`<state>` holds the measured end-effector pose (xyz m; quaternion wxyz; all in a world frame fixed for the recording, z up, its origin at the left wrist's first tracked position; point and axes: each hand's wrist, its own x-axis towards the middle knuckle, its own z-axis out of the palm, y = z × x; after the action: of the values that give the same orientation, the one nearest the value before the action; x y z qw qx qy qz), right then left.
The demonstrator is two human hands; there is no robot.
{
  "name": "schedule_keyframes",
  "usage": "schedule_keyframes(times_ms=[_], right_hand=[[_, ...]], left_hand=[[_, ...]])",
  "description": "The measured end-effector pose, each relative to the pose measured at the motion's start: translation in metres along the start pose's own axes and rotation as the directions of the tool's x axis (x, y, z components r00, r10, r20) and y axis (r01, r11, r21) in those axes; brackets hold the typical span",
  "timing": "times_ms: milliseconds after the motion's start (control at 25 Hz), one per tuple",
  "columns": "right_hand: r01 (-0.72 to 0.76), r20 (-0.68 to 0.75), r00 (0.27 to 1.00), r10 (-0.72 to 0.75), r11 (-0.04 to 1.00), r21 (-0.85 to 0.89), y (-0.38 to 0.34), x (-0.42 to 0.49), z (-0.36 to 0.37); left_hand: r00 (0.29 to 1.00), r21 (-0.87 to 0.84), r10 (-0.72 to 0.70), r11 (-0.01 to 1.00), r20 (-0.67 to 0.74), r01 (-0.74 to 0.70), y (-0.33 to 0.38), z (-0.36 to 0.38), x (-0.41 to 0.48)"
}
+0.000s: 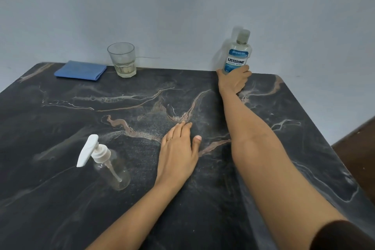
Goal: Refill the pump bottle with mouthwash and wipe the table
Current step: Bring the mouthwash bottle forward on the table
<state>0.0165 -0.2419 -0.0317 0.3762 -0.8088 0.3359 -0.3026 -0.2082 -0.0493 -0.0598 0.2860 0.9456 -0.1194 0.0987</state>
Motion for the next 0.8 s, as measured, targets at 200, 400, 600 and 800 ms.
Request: schedule_keyframes(times_ms=[200,400,600,800], right_hand=[[0.029,-0.001,1.000,-0.029,1.000,-0.008,0.007,-0.023,-0.024],[0.118,0.096,0.988,-0.119,0.993,0.015,0.024,-0.085,-0.075],[0.127,0.146,0.981,-0.130,0.991,0.032,0.044,-0.166,-0.137],[0.152,0.168,0.973,-0.159,0.987,0.051,0.064,-0.233,-0.191]], left_hand=[[1.000,-0.028,-0.006,1.000,-0.002,0.006,0.002,-0.002,-0.001],[1.000,-0.048,-0.022,0.999,0.023,0.023,0.006,-0.009,-0.002],[0.999,-0.096,-0.012,0.995,0.044,0.016,0.016,-0.030,-0.028],[1.000,-0.091,0.009,0.996,0.029,-0.006,0.011,-0.048,-0.083]])
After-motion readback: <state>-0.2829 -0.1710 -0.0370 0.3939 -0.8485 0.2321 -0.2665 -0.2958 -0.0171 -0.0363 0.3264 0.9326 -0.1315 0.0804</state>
